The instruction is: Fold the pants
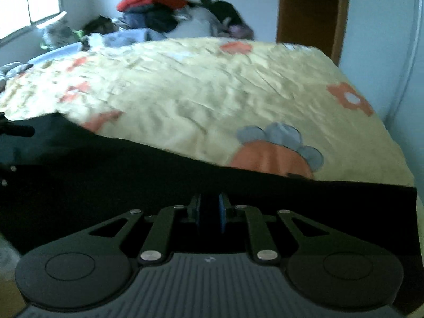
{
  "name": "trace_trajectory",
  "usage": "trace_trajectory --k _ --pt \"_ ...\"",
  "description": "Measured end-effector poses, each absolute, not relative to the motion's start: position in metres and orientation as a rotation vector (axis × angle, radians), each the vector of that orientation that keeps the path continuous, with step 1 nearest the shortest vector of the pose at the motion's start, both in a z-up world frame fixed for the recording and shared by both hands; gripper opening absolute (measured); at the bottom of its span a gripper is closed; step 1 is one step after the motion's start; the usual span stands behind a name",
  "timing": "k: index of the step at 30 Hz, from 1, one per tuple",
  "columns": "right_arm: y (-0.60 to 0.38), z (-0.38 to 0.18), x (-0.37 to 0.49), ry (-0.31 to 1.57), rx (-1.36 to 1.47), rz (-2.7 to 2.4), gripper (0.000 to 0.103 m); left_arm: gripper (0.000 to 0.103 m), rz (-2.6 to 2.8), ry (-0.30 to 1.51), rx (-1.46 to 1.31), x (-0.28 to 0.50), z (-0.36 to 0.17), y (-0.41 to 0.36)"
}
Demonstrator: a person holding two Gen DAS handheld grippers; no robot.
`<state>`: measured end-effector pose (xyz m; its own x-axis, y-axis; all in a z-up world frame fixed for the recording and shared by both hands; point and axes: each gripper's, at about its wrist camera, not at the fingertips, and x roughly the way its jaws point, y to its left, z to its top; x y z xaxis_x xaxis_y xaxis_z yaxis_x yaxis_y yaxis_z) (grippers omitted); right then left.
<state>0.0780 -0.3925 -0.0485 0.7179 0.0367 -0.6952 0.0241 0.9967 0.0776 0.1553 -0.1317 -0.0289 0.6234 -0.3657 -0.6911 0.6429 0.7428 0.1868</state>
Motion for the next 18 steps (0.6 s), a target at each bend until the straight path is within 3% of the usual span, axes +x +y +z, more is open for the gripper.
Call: trace_trajectory --k 4,5,10,13,16,18 --pt "-0.416 -0.051 0.086 0.722 0.157 -0.081 0.013 0.088 -0.512 0.734 0.339 0.184 -0.034 -0.123" --pt "-0.418 -0.050 0.084 0.717 0.147 -0.132 0.014 0.081 -0.488 0.726 0.318 0.181 -0.029 -0.119" --pt "-0.421 -0.050 0.056 0.731 0.152 -0.114 0.019 0.089 -0.505 0.609 0.379 0.140 -0.024 -0.120" --pt "-0.433 -0.052 0.033 0.688 0.192 -0.201 0.019 0.089 -0.523 0.572 0.467 0.117 -0.034 -0.131" --pt "-0.460 -0.040 -0.012 0.547 0.341 -0.332 0.030 0.089 -0.478 0.485 0.541 0.093 -0.039 -0.135" --pt "-0.479 -0.035 -0.045 0.447 0.467 -0.384 0.048 0.090 -0.483 0.464 0.526 0.081 -0.038 -0.132"
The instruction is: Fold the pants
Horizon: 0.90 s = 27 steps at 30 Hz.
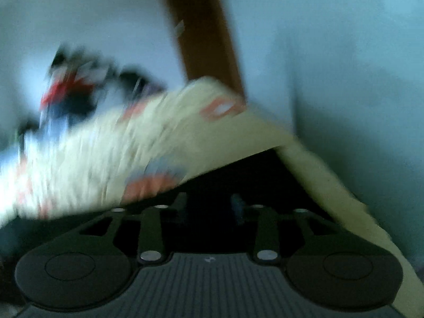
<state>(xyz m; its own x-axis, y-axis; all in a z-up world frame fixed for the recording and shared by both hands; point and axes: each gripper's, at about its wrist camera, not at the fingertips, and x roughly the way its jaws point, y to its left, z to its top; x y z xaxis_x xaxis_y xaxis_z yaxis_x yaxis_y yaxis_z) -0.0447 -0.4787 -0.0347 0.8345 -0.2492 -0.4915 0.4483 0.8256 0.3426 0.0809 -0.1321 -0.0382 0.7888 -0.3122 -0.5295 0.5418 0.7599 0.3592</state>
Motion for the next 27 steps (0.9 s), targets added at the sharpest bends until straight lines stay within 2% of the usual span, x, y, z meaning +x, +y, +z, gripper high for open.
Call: trace_trajectory --k 2,8,13,16,27 --pt "-0.495 -0.033 -0.071 0.395 0.571 -0.428 0.056 0.092 -0.501 0.466 0.483 0.074 -0.038 -0.129" --pt "-0.519 -0.044 -0.109 0.356 0.890 -0.359 0.056 0.092 -0.498 0.501 0.343 0.068 -0.034 -0.125" --pt "-0.519 -0.067 -0.114 0.399 1.079 -0.315 0.056 0.092 -0.499 0.496 0.358 0.062 -0.033 -0.125" --pt "-0.516 -0.078 -0.117 0.399 1.136 -0.354 0.054 0.092 -0.497 0.485 0.373 0.058 -0.033 -0.124" --pt "-0.535 -0.094 -0.085 0.212 1.143 -0.378 0.053 0.093 -0.495 0.504 0.317 0.058 -0.027 -0.119"
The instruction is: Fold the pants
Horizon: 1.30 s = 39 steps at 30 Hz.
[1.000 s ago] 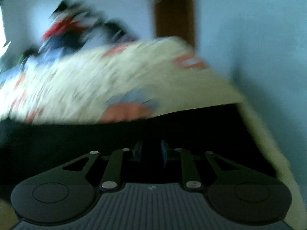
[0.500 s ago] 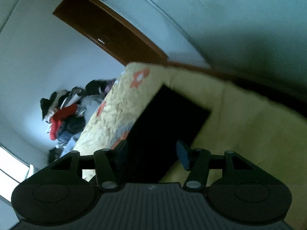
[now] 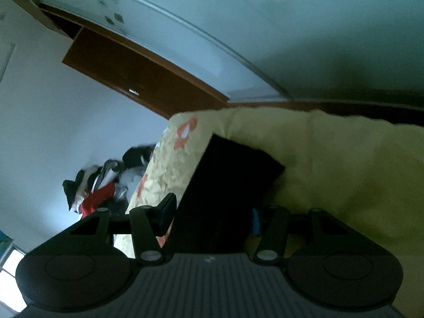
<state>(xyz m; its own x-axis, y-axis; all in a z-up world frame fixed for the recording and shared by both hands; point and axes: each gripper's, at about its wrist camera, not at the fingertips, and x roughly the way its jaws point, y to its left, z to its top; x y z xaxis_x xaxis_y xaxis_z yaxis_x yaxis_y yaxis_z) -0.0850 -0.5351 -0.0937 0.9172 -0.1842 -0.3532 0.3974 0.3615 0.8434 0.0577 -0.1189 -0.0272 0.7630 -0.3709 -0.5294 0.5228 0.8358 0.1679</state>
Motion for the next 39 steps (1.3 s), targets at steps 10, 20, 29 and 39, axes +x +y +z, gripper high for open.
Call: trace_trajectory --k 10,20,29,39 --pt "-0.535 -0.096 -0.069 0.240 1.084 -0.374 0.009 0.093 -0.471 0.527 0.260 0.067 -0.024 -0.109" --pt "-0.474 -0.038 -0.005 0.302 0.876 -0.079 0.009 0.093 -0.366 0.529 0.203 0.080 -0.019 -0.083" --pt "-0.337 -0.031 0.067 0.518 0.651 0.320 0.009 0.094 -0.276 0.548 0.182 0.084 -0.019 -0.054" --pt "-0.250 -0.041 0.090 0.683 0.419 0.445 0.012 0.094 -0.230 0.561 0.161 0.083 -0.020 -0.035"
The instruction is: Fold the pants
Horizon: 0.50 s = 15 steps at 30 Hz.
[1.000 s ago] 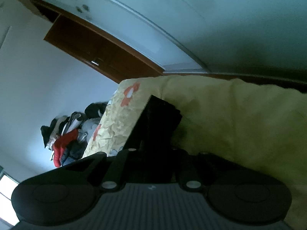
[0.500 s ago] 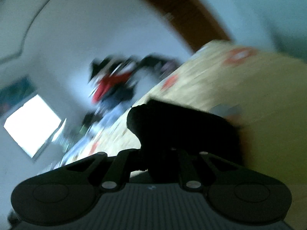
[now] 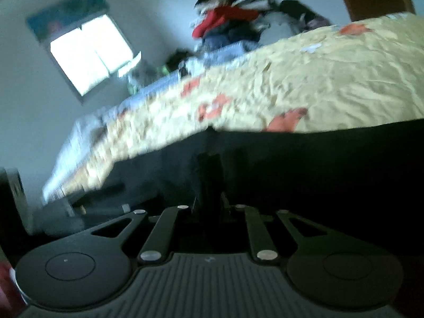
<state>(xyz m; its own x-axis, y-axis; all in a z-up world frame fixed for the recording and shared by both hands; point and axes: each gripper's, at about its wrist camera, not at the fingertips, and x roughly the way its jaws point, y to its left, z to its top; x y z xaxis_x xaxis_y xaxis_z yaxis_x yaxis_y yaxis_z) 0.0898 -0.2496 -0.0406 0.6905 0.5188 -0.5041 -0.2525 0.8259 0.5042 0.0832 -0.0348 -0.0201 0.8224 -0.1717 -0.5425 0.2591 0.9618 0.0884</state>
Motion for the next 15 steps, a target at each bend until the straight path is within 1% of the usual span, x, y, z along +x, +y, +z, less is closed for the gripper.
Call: trace_trajectory --k 1,2,4,5,6,10,12,14,15 --pt "-0.243 -0.043 0.087 0.711 0.378 0.431 0.016 0.094 -0.229 0.561 0.158 0.083 -0.020 -0.034" --pt "-0.240 -0.046 0.084 0.732 0.354 0.434 0.023 0.094 -0.229 0.561 0.156 0.083 -0.020 -0.034" --pt "-0.236 -0.043 0.077 0.726 0.334 0.461 0.039 0.094 -0.228 0.558 0.161 0.083 -0.019 -0.033" --pt "-0.235 -0.040 0.073 0.735 0.323 0.493 0.063 0.094 -0.225 0.555 0.165 0.083 -0.019 -0.033" --pt "-0.232 -0.037 0.068 0.737 0.307 0.530 0.079 0.095 -0.221 0.552 0.166 0.083 -0.018 -0.032" --pt "-0.254 -0.010 0.040 0.627 0.232 0.568 0.079 0.096 -0.208 0.547 0.149 0.086 -0.014 -0.027" --pt "-0.275 0.001 0.038 0.589 0.204 0.453 0.079 0.096 -0.208 0.545 0.143 0.086 -0.013 -0.027" --pt "-0.296 0.001 0.044 0.600 0.146 0.309 0.079 0.096 -0.221 0.550 0.139 0.084 -0.014 -0.030" --pt "-0.304 -0.003 0.051 0.640 0.129 0.264 0.079 0.096 -0.229 0.551 0.141 0.084 -0.014 -0.032"
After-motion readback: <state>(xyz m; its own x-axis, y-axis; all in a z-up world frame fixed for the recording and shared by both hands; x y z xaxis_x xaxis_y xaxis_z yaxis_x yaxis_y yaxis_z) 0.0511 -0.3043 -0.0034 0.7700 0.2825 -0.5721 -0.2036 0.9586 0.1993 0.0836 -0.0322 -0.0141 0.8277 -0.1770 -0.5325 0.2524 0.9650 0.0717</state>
